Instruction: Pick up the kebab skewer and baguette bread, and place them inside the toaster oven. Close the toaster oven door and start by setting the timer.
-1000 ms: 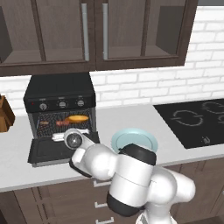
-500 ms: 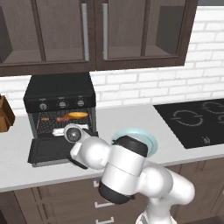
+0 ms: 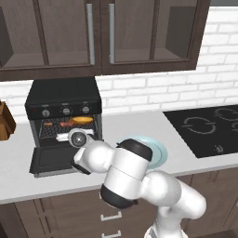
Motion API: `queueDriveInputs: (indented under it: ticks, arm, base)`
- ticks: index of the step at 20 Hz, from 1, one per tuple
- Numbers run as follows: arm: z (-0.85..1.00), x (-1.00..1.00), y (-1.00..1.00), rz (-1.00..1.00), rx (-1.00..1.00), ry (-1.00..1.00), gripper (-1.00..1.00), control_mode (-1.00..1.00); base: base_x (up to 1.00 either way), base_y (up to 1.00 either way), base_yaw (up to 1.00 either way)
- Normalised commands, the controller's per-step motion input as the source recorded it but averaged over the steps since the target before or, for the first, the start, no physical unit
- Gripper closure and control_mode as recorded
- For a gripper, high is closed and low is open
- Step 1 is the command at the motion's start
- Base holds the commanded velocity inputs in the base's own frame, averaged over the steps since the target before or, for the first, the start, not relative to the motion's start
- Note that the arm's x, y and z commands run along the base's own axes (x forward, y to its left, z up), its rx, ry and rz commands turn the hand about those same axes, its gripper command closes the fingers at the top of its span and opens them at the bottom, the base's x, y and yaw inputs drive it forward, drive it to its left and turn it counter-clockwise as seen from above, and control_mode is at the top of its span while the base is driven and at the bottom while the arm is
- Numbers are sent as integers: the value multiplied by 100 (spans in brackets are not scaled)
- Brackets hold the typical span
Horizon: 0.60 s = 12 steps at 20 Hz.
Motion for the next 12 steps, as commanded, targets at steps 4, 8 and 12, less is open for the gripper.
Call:
queueDriveInputs:
  ticks: [4, 8, 12]
  arm:
    - [0, 13, 0, 0, 0, 0, -100, -100]
    - [0, 12, 0, 0, 0, 0, -100, -100]
    - [0, 11, 0, 0, 0, 0, -100, -100]
  base:
    - [0, 0, 0]
    - [0, 0, 0]
    - [0, 0, 0]
